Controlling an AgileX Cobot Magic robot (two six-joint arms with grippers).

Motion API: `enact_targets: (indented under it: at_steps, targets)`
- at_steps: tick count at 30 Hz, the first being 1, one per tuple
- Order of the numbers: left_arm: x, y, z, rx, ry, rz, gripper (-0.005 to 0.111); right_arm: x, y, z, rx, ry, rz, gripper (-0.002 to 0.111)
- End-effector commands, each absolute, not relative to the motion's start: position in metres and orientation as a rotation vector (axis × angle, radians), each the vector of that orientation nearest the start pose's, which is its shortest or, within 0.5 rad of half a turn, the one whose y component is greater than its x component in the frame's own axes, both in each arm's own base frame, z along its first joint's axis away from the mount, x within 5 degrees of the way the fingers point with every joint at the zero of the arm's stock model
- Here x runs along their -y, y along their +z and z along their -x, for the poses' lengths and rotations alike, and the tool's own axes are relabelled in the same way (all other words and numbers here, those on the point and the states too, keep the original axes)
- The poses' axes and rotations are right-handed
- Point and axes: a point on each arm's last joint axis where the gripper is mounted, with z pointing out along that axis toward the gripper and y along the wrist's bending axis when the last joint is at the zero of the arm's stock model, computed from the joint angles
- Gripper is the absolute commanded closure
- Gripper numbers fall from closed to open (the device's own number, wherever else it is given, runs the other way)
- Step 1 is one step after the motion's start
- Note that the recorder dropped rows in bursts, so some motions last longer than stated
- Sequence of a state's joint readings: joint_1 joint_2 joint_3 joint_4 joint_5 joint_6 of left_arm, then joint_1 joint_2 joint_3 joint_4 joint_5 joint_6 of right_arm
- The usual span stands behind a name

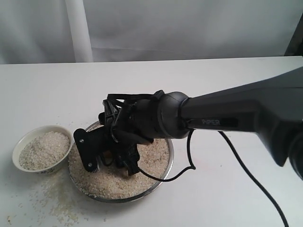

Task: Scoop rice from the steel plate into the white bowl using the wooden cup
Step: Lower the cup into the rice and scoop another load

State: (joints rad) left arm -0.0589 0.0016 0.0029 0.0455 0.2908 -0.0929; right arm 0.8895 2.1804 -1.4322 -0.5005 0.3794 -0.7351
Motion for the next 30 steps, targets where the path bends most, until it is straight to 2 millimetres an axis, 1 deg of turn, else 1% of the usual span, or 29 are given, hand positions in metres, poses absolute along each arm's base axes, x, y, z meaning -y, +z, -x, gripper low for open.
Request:
enact_targets:
  at_steps: [1, 6, 11, 18, 23, 30]
  targets:
    - [0.002, 0.187, -0.055, -1.769, -0.080, 0.005, 0.107, -0.334, 0.124, -0.295, -1.390, -0.255, 2.111, 0.108]
    - [0.002, 0.187, -0.055, -1.769, -0.080, 0.005, 0.107, -0.326, 0.117, -0.294, -1.441, -0.168, 2.023, 0.108]
    - [0.002, 0.187, -0.055, -1.769, -0.080, 0.005, 0.107, -0.324, 0.113, -0.293, -1.465, -0.091, 1.908, 0.108]
    - [0.002, 0.187, -0.055, -1.769, -0.080, 0.005, 0.107, -0.317, 0.107, -0.295, -1.485, -0.032, 1.780, 0.108]
    - [0.002, 0.187, -0.055, -1.769, -0.080, 0.005, 0.107, -0.309, 0.104, -0.297, -1.520, 0.037, 1.634, 0.108]
    - [0.002, 0.187, -0.055, -1.769, -0.080, 0.005, 0.107, -0.308, 0.106, -0.297, -1.545, 0.130, 1.468, 0.108]
